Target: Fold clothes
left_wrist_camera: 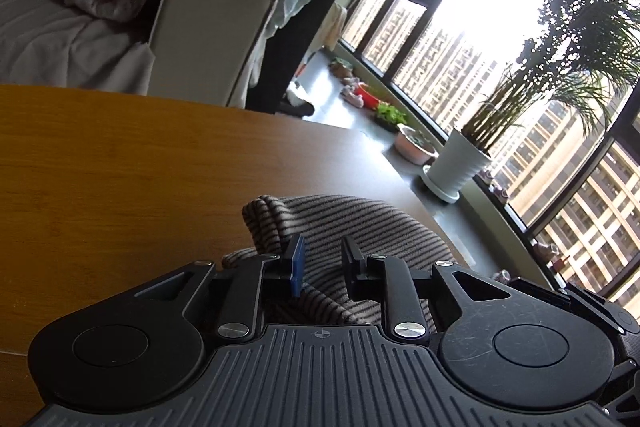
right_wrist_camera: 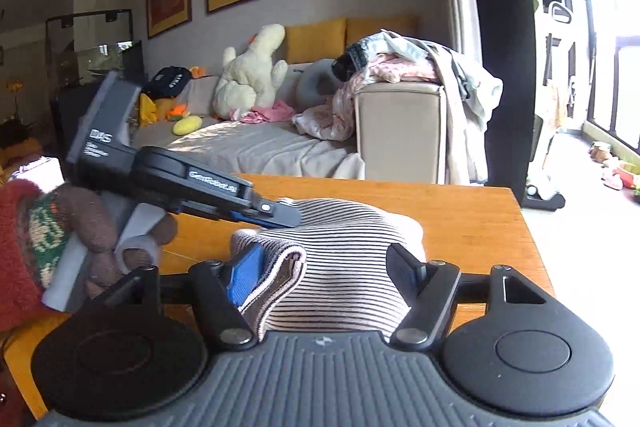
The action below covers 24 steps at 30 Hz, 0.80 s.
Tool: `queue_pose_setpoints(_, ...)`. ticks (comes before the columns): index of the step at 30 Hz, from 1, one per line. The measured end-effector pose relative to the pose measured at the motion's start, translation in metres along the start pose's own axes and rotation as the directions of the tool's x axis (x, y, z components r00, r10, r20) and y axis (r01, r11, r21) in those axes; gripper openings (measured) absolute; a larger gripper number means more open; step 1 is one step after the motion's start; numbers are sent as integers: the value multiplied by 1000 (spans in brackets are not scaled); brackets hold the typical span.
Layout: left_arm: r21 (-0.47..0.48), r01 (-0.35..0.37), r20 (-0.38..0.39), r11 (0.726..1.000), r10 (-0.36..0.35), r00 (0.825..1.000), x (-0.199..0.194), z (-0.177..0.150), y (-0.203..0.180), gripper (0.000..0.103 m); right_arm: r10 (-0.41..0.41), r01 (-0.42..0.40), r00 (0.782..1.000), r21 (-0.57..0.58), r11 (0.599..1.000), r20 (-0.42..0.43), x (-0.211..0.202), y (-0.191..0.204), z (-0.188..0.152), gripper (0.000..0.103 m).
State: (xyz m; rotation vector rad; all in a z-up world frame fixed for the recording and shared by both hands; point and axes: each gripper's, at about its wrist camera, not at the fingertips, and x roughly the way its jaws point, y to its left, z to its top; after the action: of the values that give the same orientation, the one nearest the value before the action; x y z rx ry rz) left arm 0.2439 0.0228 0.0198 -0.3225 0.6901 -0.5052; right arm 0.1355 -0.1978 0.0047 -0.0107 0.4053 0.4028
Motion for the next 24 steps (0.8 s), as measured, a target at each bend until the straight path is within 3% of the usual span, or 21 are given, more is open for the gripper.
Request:
queue_pose_setpoints(4,22,-15,6,1000,15,1000,-5,-1,-6,26,-62,62,998,63,996,-14,9,-15,-5,73)
queue_pose_setpoints(8,26,-16,7,1000,16,1000,-7,0,-6,26,-44,49,998,105,993,-53,16,-19,-13,71)
queue_pose_setpoints(14,-44,-25,42,999,27,999,-29,2,11,34,52,-53,999,-67,996,-15,-7,13,-12,68)
queue_pose_setpoints(15,-55,-30,46,998,33,998,-34,2,16,34,76,-77,997,-81,994,-6,-10,18,-10,65)
queue_pose_setpoints(18,-100,-30,34,995,34,999,-39,0,28,33,161,-164,986,-86,983,-37,-2,36,-7,40)
queue_pose_setpoints(19,-116,-24,28,993,28,999,-40,-1,31,33,180,-185,982,-91,978,-61,4,44,-10,39)
queue_pose_setpoints(21,-123,-5,23,992,8,1000,-42,-2,30,33,178,-192,978,-130,973,-110,18,63,-18,41)
queue_pose_setpoints(24,-92,47,17,995,-45,999,-48,-2,19,34,133,-157,984,-233,960,-115,24,87,-31,55)
